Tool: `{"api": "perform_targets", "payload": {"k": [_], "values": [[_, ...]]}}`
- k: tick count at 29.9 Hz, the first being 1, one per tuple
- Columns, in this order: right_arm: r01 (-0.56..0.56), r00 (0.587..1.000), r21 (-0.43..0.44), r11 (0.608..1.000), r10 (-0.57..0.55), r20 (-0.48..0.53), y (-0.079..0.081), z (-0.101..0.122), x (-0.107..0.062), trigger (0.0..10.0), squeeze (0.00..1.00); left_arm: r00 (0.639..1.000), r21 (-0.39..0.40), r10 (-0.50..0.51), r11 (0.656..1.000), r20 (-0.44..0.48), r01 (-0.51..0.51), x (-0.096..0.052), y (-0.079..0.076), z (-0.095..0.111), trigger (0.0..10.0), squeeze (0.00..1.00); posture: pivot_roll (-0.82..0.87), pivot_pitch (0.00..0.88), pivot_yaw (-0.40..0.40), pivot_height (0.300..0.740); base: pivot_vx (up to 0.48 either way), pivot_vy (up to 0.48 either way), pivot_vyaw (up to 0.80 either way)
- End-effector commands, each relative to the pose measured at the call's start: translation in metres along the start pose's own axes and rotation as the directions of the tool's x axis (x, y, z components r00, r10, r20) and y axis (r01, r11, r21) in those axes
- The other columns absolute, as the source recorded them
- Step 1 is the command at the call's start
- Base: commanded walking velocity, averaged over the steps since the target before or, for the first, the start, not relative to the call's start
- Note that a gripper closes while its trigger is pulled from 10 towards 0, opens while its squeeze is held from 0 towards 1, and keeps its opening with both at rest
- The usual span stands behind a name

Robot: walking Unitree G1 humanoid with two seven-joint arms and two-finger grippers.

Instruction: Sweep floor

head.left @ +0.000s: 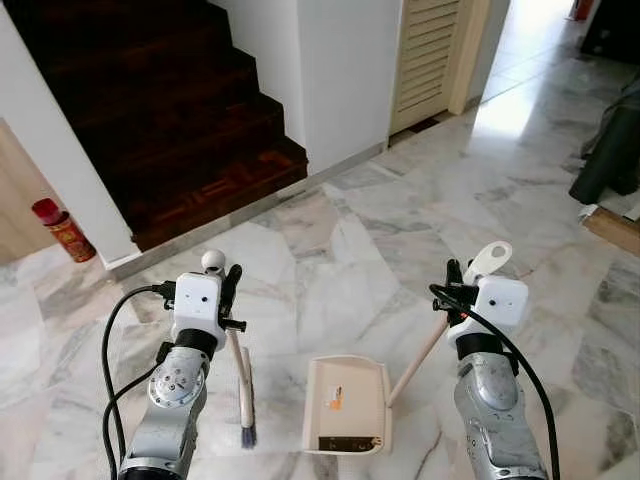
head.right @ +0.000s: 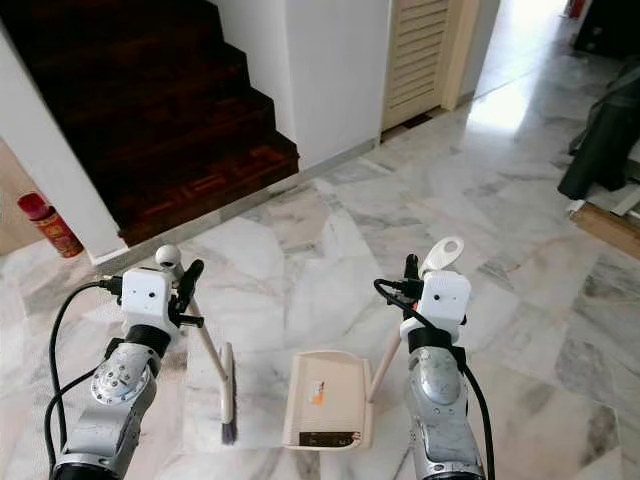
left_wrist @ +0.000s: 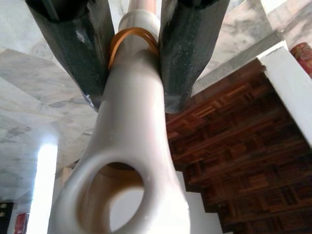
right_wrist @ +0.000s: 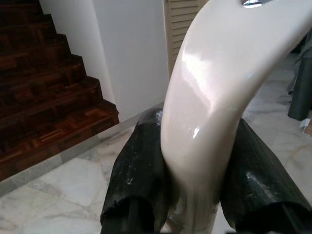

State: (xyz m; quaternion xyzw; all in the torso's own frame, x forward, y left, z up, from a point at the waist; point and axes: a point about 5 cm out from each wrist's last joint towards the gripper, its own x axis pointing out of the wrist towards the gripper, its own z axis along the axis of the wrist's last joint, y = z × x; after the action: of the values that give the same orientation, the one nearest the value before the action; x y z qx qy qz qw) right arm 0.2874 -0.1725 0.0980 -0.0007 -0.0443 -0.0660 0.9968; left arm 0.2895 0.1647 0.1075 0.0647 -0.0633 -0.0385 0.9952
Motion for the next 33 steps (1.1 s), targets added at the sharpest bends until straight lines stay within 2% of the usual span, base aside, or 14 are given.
{"api": "perform_targets", "payload": {"k": [1,33], "values": [[-0.013,0.999,0.014,1.0,0.012,0.041,0.0044,0.0099,0.0036,10.0,0.0,0.999,0.015,0.002,1.0,0.047,-0.003,0.0049,0.0036,0.0124,10.0,0.0,0.04,0.024,0.059,0.74,0.0,0.255,0.0],[-0.015,1.0,0.03,0.999,0.015,0.025,0.0028,0.0108,0.0062,10.0,0.0,0.999,0.012,0.006,1.0,0.046,-0.006,0.0052,0.0029,0.0141,10.0,0.0,0.05,0.053,0.048,0.74,0.0,0.318,0.0]]}}
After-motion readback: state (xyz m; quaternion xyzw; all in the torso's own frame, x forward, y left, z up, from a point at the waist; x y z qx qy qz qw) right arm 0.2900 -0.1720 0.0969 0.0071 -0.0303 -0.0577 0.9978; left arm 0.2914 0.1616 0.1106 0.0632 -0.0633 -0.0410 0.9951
